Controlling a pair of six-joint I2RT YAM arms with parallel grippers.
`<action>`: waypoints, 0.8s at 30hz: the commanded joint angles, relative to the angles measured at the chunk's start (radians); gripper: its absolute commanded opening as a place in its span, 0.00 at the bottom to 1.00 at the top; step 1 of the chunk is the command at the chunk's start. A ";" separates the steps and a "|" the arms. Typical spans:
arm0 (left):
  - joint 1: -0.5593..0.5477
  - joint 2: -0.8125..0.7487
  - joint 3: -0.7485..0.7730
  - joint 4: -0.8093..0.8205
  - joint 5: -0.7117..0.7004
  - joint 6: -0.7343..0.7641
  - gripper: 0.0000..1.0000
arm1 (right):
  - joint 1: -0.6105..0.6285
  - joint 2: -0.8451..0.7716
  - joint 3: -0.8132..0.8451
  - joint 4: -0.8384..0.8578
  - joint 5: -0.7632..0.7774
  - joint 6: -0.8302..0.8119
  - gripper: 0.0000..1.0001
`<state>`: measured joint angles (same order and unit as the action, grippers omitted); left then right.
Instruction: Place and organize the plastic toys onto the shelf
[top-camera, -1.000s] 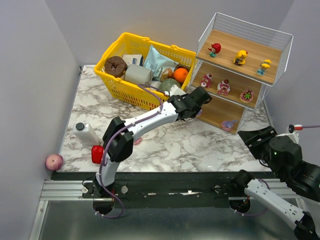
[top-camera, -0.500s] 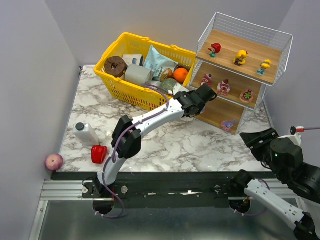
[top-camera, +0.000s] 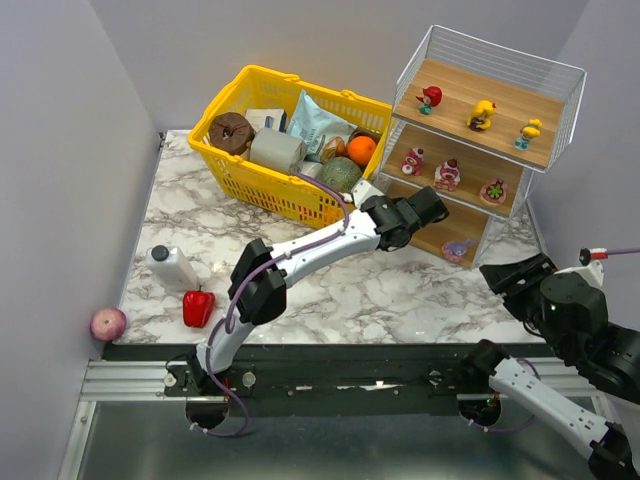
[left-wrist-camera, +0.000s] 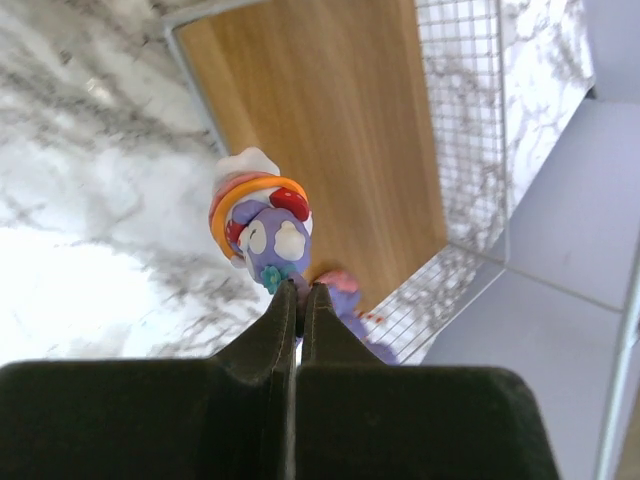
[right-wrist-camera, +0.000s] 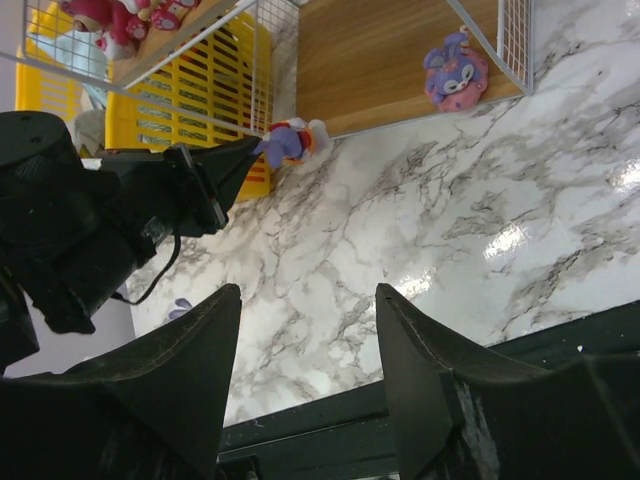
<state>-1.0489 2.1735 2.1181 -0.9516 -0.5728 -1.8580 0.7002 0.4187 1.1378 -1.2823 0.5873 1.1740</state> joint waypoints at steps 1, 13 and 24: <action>-0.072 -0.110 -0.038 -0.113 -0.084 -0.066 0.00 | 0.004 0.040 -0.016 -0.032 -0.032 -0.020 0.65; -0.129 -0.317 -0.470 -0.062 -0.016 -0.257 0.03 | 0.004 0.029 -0.219 0.049 -0.178 0.068 0.71; -0.125 -0.365 -0.613 -0.012 0.010 -0.348 0.24 | 0.004 0.086 -0.274 0.087 -0.233 0.032 0.74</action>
<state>-1.1755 1.8580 1.5459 -0.9791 -0.5579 -1.9862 0.7002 0.4976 0.8944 -1.2247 0.3859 1.2297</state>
